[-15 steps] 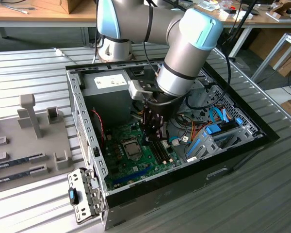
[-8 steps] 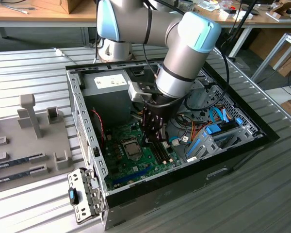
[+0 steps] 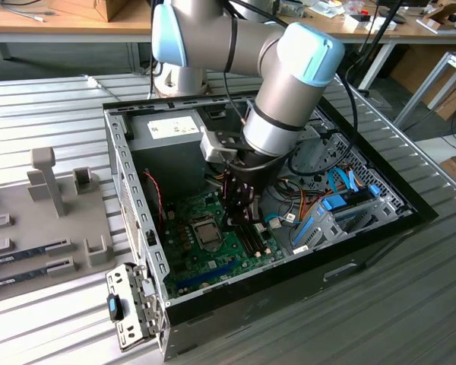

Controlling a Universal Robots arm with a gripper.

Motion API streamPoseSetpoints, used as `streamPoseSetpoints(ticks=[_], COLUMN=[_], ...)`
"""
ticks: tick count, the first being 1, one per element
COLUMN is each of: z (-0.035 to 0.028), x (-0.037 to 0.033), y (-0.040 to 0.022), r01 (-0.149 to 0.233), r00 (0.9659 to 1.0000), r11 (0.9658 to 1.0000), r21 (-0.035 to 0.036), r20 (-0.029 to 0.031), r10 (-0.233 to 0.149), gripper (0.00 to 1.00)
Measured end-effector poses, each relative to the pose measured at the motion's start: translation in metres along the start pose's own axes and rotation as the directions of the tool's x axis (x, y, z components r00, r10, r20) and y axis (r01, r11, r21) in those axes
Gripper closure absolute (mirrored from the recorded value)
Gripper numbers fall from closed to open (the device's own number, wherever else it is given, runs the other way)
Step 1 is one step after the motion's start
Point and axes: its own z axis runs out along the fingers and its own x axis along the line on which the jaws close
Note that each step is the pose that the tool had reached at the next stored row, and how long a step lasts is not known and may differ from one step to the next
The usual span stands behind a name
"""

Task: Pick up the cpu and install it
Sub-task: 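Install the first cpu locking lever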

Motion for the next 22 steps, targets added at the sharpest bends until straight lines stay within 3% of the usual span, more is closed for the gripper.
streamPoseSetpoints(ticks=[8,15,22], z=[0.0024,0.0033,0.0045], x=[0.0016,0.0037,0.011], y=[0.006,0.0073,0.0062], r01=[0.0,0.0,0.0], r00=[1.0,1.0,1.0], r11=[1.0,1.0,1.0], r21=[0.0,0.0001,0.0001], r20=[0.0002,0.0002,0.0001], r10=[0.0,0.0,0.0], gripper=[0.89,0.89,0.89])
